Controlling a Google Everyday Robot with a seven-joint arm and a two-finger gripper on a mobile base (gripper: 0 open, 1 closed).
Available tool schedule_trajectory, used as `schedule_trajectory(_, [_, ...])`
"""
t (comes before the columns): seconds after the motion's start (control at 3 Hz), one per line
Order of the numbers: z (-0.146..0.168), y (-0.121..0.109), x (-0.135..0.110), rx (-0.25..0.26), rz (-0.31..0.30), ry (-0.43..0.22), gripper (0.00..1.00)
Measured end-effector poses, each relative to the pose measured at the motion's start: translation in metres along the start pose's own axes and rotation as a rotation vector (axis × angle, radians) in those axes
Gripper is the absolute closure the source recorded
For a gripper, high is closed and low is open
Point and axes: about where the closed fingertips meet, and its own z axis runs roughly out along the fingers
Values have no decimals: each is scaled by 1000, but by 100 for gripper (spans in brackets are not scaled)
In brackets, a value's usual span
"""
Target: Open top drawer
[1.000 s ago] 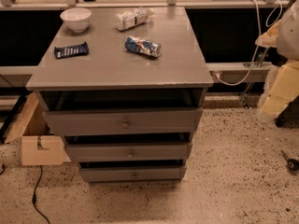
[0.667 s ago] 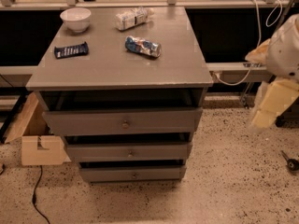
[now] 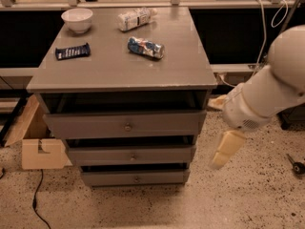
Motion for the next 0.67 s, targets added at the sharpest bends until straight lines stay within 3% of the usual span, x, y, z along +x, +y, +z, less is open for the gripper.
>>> schedule_trajectory(0.33, [61,-1,-15,-32,-3,-74,0])
schedule_trajectory(0.67, [61,-1,-15,-33,-3,-74,0])
